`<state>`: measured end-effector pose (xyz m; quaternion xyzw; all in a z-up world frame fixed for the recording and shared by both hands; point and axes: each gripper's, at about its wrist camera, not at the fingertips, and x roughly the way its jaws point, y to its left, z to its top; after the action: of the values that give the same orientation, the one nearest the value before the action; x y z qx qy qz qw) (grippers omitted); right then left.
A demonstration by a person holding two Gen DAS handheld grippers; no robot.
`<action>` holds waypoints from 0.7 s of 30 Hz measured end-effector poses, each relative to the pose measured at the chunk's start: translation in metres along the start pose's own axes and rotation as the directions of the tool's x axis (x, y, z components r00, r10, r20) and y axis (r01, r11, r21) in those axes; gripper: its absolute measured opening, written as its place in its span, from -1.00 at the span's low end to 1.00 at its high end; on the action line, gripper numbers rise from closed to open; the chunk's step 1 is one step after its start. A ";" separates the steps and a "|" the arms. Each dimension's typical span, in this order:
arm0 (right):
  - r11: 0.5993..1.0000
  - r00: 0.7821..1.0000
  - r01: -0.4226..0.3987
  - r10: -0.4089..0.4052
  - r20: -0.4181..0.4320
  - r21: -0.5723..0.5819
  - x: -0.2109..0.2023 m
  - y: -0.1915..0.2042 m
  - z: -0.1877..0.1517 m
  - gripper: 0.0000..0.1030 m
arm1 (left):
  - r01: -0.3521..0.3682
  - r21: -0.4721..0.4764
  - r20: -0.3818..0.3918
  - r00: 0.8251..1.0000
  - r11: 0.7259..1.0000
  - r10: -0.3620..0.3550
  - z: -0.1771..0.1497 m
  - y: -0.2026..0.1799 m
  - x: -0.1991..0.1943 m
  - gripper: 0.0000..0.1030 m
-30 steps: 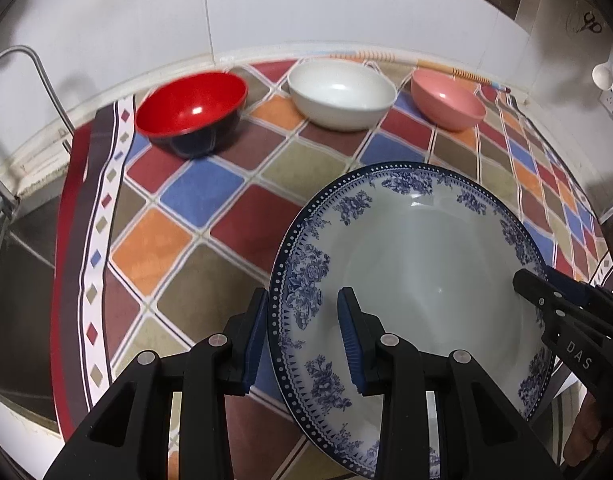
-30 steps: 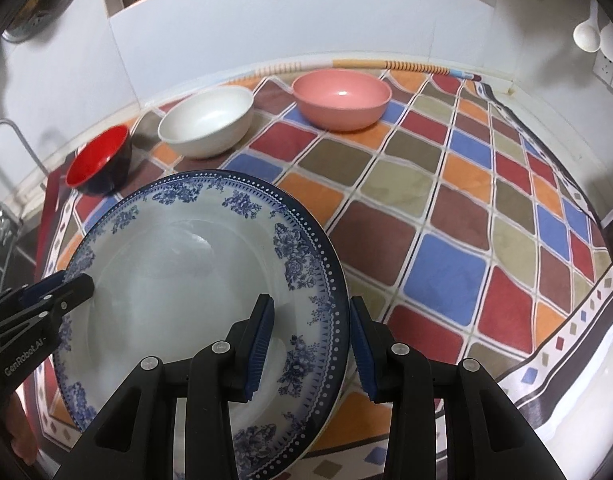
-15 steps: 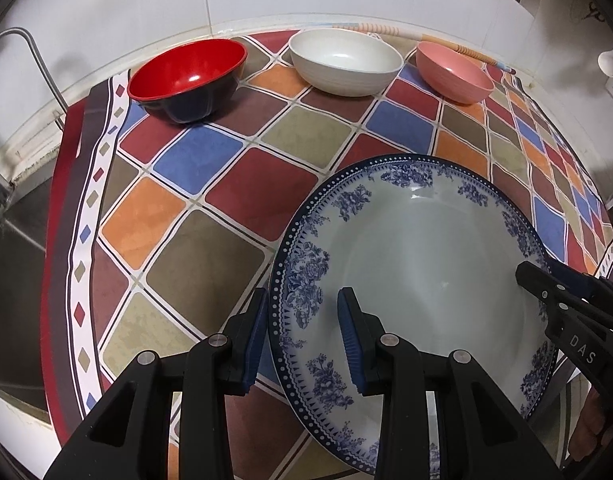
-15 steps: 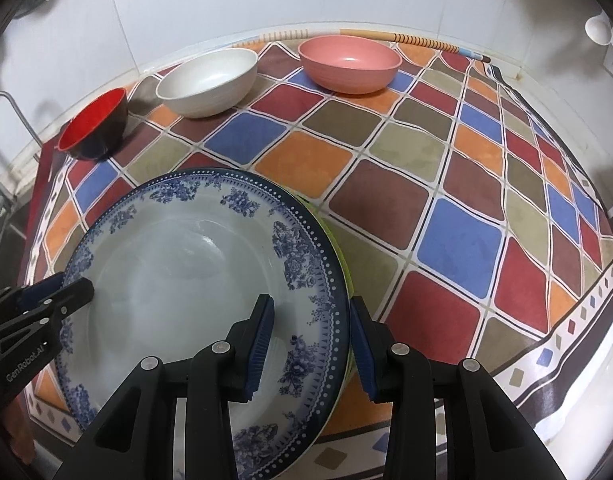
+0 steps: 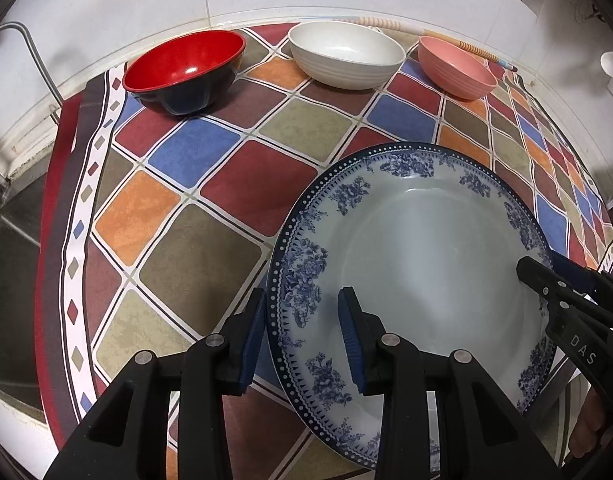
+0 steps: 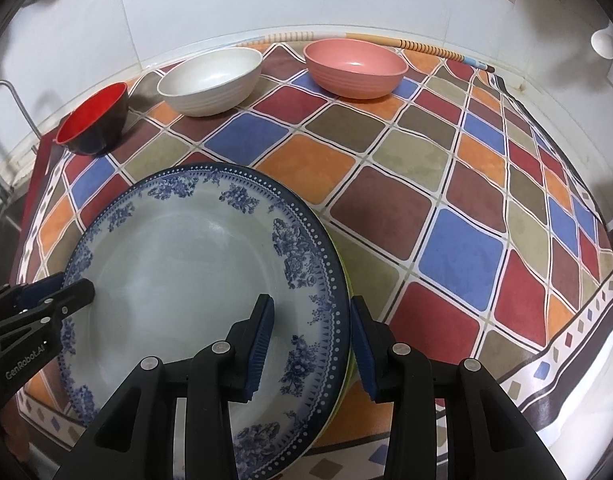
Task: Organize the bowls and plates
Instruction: 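Carry the blue-and-white plate over the green plate and lower it, then open both grippers to release the blue-and-white plate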
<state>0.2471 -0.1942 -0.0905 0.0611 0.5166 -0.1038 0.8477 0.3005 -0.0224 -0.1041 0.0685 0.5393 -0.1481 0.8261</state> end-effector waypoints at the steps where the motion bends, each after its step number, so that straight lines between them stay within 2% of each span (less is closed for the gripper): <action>1: 1.000 1.000 -0.002 0.002 0.000 -0.001 0.000 0.000 0.000 -0.23 | 0.000 0.000 0.000 1.000 1.000 0.000 0.000 0.000 0.000 -0.30; 3: 1.000 1.000 -0.001 0.001 -0.003 -0.008 0.001 0.000 0.000 -0.22 | 0.003 0.001 0.003 1.000 1.000 -0.003 0.000 0.000 0.000 -0.26; 6: 1.000 1.000 -0.008 0.008 -0.007 -0.019 0.001 0.001 0.001 -0.12 | -0.006 0.002 0.010 1.000 1.000 0.006 0.001 0.000 -0.001 -0.01; 10: 1.000 1.000 -0.017 0.017 -0.012 -0.022 0.002 0.001 0.001 -0.02 | -0.012 0.000 0.015 1.000 1.000 0.012 0.003 0.000 -0.003 0.08; 15: 1.000 1.000 -0.015 0.015 -0.011 -0.017 0.002 0.000 0.003 0.02 | -0.009 0.002 0.029 1.000 1.000 0.009 0.005 -0.001 -0.008 0.08; 21: 1.000 0.999 -0.024 0.025 0.033 -0.013 -0.008 -0.003 0.009 0.02 | -0.013 0.019 0.092 0.996 1.000 0.011 0.013 -0.004 -0.024 0.08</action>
<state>0.2506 -0.1980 -0.0794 0.0603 0.5024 -0.0911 0.8577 0.3021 -0.0256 -0.0770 0.0729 0.4989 -0.1513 0.8502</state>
